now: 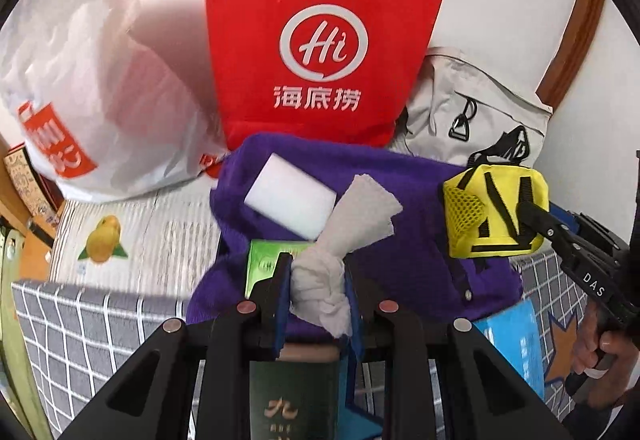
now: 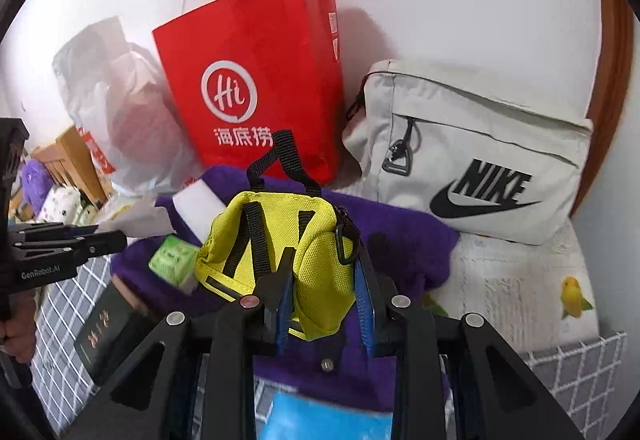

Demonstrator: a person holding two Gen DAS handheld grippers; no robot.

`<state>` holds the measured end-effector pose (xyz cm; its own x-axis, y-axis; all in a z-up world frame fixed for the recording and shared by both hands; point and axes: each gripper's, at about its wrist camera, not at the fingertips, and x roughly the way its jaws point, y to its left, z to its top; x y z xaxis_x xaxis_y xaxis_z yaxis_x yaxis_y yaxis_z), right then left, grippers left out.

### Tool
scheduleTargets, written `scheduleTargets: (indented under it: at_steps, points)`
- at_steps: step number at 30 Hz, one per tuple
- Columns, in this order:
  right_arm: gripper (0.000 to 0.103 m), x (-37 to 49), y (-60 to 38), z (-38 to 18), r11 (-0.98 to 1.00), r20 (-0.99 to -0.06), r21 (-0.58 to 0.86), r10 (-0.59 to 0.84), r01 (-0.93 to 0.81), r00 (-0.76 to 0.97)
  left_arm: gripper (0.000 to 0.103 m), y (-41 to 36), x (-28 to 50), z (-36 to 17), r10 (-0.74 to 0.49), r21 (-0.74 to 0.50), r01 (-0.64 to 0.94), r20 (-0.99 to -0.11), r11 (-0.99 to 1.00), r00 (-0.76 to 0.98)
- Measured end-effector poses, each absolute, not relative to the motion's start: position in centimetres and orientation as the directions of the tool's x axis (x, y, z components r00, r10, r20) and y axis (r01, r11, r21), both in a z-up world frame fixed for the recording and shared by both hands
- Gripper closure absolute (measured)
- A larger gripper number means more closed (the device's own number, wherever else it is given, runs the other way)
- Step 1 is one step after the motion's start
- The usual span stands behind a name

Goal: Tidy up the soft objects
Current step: 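Carry the glove with the left tool while the right tool carries the yellow bag to the towel, then open the left tool to drop the glove on the towel while the right tool releases the yellow bag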

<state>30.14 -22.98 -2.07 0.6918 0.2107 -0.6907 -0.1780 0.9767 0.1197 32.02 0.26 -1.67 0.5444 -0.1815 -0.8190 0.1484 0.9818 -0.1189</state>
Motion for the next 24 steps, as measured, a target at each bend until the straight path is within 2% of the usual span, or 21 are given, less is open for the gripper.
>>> scheduleTargets:
  at_steps: [13,24]
  points:
    - [0.075,35.0,-24.2,-3.6,0.974,-0.701,0.156,0.224,-0.162,0.677,0.080,-1.2,36.7,-5.0,-0.184,-0.130,0.142,-0.850,0.981,0.493]
    - [0.075,36.3,-22.8,-7.1,0.978,-0.782,0.110,0.197,-0.179,0.592,0.080,-0.9,37.1,-6.8,-0.167,-0.119,0.131,-0.869,0.984,0.466]
